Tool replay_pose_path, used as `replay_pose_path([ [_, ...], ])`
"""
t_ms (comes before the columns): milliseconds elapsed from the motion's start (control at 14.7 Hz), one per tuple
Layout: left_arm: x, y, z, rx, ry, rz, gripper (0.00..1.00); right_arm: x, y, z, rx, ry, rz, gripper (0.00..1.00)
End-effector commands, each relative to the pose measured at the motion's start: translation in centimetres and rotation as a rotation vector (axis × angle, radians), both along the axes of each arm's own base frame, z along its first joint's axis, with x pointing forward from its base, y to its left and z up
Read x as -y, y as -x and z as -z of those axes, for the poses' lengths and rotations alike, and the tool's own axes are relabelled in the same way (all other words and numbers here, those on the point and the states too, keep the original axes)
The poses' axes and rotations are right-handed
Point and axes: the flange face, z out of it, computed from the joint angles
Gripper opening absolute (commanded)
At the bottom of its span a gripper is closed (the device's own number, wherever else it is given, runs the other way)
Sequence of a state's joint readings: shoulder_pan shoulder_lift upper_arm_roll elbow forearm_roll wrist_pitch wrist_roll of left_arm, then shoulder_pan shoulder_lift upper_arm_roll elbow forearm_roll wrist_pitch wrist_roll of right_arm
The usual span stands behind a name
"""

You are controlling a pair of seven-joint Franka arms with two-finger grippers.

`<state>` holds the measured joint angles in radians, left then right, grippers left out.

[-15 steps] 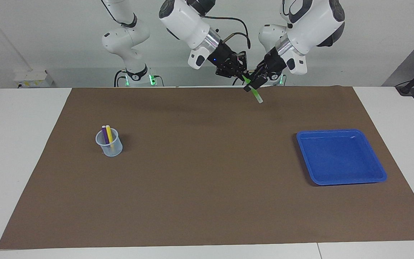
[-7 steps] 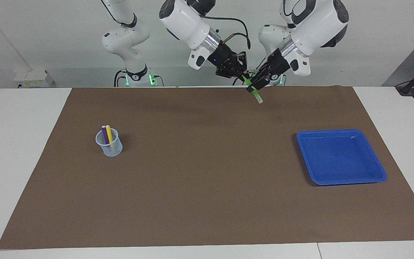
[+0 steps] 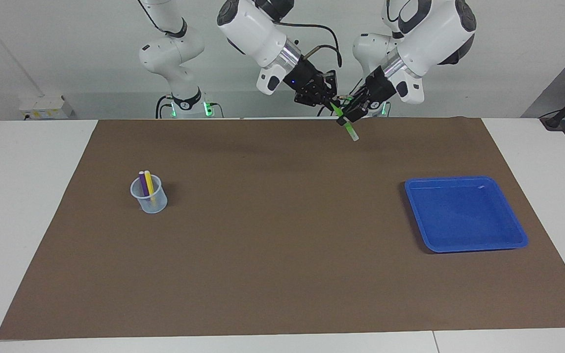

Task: Right arm passes pens to left for tray arrangement
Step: 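Close the left gripper on the green pen beside the right gripper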

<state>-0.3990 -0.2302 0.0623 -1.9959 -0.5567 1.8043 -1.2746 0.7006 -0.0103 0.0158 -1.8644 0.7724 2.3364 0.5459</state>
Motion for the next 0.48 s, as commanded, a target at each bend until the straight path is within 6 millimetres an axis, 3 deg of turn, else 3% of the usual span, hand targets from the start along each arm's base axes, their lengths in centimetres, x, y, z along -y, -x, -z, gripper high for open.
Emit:
replay_pose_path([
  [0, -0.46, -0.16, 0.02, 0.003, -0.013, 0.014, 0.47, 0.03, -0.26, 0.01, 0.008, -0.012, 0.003, 0.00],
  [409, -0.39, -0.16, 0.00, 0.005, -0.013, 0.014, 0.44, -0.03, -0.20, 0.01, 0.008, -0.012, 0.002, 0.00],
])
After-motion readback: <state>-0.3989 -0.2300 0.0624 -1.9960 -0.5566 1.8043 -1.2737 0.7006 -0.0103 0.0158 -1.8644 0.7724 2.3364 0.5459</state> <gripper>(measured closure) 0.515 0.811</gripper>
